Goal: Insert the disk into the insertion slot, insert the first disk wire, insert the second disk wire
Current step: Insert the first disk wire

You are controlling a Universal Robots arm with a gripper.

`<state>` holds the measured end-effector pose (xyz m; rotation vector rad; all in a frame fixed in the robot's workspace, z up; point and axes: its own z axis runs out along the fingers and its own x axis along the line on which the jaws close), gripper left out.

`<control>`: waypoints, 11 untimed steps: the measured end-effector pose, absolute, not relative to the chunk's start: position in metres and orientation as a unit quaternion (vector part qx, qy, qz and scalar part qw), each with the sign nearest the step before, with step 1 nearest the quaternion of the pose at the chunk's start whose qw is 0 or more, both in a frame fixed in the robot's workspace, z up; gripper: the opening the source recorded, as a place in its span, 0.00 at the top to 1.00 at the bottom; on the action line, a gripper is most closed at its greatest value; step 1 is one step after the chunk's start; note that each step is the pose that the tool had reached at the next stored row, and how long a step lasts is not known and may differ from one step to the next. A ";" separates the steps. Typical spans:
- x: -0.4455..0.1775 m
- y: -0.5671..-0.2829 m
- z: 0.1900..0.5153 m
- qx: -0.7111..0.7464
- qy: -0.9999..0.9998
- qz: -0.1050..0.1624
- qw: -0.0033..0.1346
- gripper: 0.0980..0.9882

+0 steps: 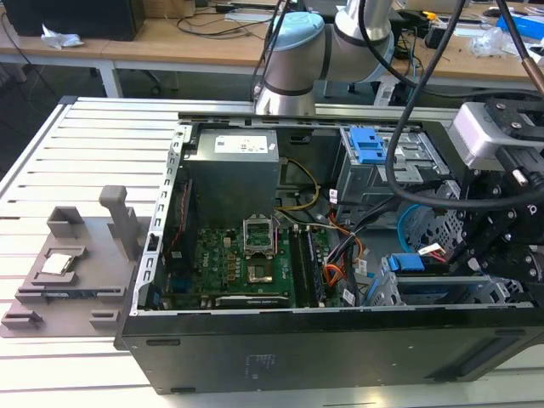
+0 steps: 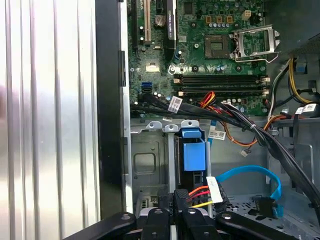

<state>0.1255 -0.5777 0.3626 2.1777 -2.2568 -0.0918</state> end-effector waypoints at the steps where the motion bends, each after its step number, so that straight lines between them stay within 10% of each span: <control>1: 0.126 -0.581 0.363 0.694 -0.719 -0.029 0.002 0.93; 11: 0.131 -0.580 0.360 0.694 -0.719 -0.029 0.002 0.93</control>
